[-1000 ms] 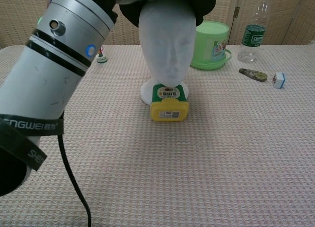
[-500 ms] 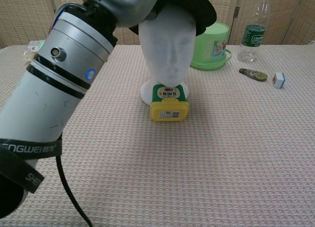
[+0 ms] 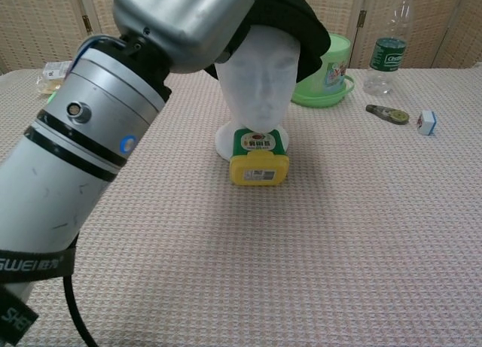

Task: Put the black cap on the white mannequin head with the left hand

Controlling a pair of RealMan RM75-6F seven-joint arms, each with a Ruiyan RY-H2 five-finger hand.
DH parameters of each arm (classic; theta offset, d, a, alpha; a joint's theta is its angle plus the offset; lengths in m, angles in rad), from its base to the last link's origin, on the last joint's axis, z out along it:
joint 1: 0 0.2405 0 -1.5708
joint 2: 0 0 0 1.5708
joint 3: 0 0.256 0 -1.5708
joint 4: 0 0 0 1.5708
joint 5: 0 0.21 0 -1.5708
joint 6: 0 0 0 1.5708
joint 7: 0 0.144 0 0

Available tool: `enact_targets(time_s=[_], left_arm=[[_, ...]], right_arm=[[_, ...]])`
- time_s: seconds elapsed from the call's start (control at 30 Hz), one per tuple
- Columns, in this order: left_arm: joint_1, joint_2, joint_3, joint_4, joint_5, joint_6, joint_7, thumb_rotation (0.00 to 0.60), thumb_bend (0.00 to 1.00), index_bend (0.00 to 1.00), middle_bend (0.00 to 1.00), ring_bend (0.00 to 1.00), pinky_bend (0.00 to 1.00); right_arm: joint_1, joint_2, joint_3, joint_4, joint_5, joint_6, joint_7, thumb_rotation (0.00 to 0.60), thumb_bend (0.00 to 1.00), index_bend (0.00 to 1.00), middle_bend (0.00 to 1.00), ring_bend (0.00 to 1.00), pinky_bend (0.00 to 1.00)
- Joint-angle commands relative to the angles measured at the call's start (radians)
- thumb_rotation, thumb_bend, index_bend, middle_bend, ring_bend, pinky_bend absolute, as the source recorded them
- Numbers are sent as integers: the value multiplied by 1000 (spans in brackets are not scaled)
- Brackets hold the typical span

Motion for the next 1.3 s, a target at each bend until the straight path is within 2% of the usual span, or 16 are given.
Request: enact_targets(time_s=[0.03, 0.37, 0.57, 0.8, 1.3], left_arm=[[24, 6, 9, -33, -18, -13, 34, 600, 454, 281, 467, 390, 590], [101, 46, 38, -132, -37, -21, 90, 600, 453, 255, 436, 362, 564], [131, 59, 56, -156, -31, -30, 98, 600, 453, 254, 423, 358, 563], [148, 67, 41, -174, -43, -51, 111, 600, 453, 247, 421, 348, 559], [245, 171, 9, -261, -125, -26, 54, 600, 450, 145, 297, 267, 475]], right_arm=[[-2, 0, 1, 1, -1, 4, 3, 600, 169, 0, 0, 0, 0], [-4, -6, -1, 3, -6, 11, -7, 600, 171, 0, 0, 0, 0], [-1, -10, -1, 2, -3, 4, -15, 600, 171, 0, 0, 0, 0], [-3, -8, 0, 3, -4, 9, -10, 600, 172, 0, 0, 0, 0], [-5, -11, 1, 5, -2, 12, -14, 600, 174, 0, 0, 0, 0]])
